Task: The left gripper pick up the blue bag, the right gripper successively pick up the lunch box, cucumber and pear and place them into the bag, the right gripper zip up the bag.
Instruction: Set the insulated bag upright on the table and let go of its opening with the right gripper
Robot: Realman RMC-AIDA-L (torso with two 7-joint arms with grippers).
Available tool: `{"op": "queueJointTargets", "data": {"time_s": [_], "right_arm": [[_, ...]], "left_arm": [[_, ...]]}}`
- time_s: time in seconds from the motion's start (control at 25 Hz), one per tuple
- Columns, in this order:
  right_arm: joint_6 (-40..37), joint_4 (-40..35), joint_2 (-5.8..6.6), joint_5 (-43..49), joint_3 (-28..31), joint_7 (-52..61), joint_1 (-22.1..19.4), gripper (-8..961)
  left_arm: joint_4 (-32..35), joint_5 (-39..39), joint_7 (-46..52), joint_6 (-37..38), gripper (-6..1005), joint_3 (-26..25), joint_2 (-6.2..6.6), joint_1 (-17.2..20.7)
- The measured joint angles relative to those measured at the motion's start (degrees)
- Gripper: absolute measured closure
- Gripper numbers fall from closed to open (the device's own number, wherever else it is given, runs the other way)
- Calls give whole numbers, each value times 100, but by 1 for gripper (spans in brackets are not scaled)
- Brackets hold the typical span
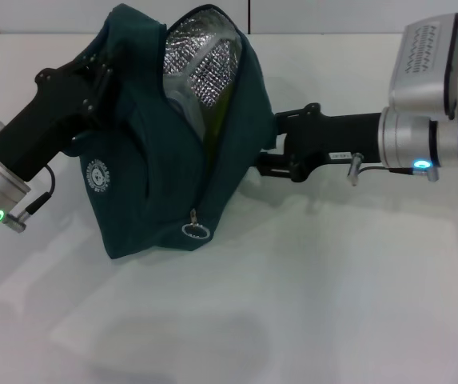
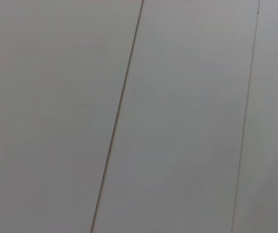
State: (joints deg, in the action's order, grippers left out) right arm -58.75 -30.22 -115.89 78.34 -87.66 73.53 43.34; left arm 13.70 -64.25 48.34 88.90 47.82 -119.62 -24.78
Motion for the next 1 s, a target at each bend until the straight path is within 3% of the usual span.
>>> {"op": "queueJointTargets", "data": {"time_s": [0.16,0.52,1.0], "right_arm": [[-29,-170,-2,-40,-62,-5,-50,495],[26,-192,-30,-205,-66,-222,-64,639],[-262,-158,-29,-1716,-49,-2065,-692,854]], "left_arm": [[1,0,0,0,952,0,4,6],[1,-5,0,-6,952,-6,18,2],[-50,-46,-372,13,952,2,-9,60]]}}
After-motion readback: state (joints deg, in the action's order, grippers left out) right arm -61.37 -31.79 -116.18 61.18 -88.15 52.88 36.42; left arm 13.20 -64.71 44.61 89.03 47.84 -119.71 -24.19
